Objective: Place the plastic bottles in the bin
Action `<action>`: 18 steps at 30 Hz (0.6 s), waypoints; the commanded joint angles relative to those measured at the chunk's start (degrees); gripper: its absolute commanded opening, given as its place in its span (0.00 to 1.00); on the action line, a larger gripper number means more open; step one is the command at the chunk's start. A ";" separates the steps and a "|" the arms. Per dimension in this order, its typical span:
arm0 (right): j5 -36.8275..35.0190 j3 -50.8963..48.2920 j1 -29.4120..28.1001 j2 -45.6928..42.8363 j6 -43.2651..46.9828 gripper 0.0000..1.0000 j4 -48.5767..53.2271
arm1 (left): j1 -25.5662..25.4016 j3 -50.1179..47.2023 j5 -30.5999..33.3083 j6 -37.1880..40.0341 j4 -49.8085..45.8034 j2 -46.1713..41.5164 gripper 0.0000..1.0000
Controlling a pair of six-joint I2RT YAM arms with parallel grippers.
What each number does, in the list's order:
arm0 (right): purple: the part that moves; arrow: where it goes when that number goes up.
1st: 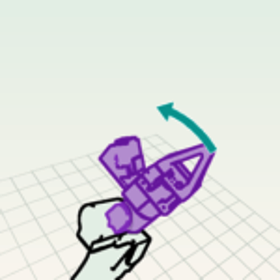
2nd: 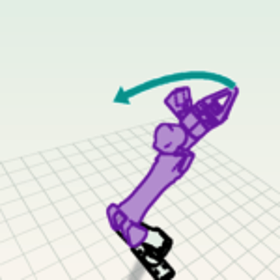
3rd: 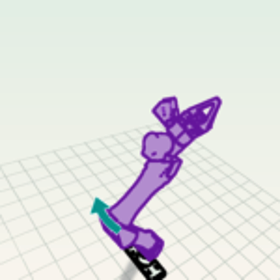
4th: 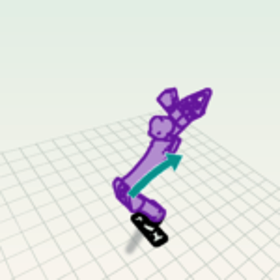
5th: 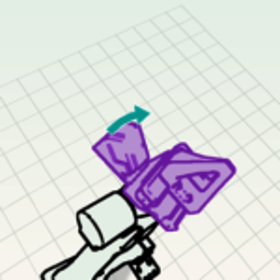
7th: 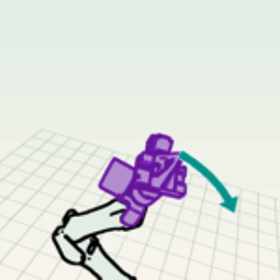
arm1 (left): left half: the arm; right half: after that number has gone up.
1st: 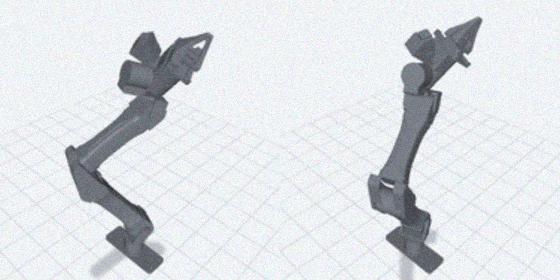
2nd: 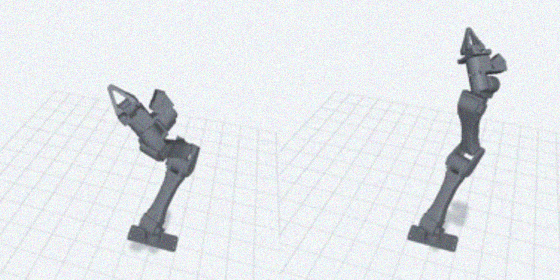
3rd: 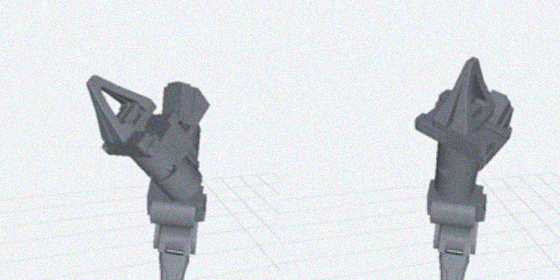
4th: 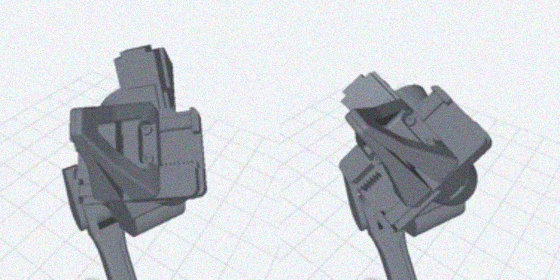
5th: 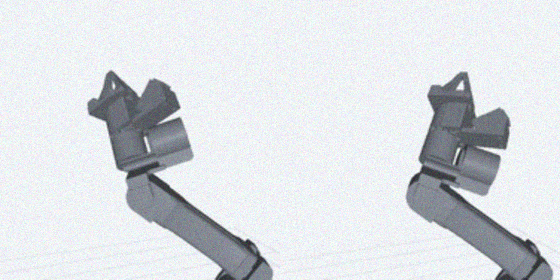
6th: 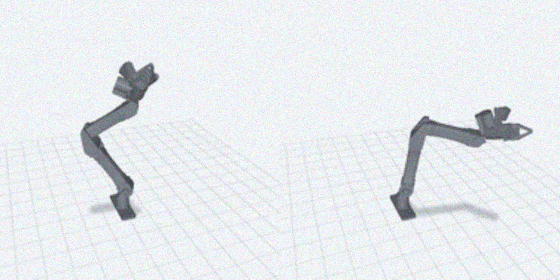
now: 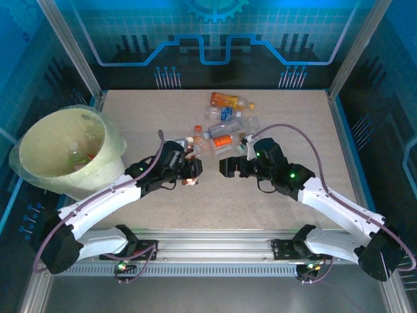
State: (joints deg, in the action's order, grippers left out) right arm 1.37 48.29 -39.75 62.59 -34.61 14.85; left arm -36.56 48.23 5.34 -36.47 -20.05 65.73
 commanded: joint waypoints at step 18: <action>0.35 5.41 -0.83 -0.80 -0.37 1.00 -3.95 | 5.13 23.33 5.84 14.52 -6.36 -7.10 0.50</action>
State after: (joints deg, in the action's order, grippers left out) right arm 1.78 51.72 -39.77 63.31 -34.68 11.09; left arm -32.45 67.59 8.01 -26.65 -23.38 60.03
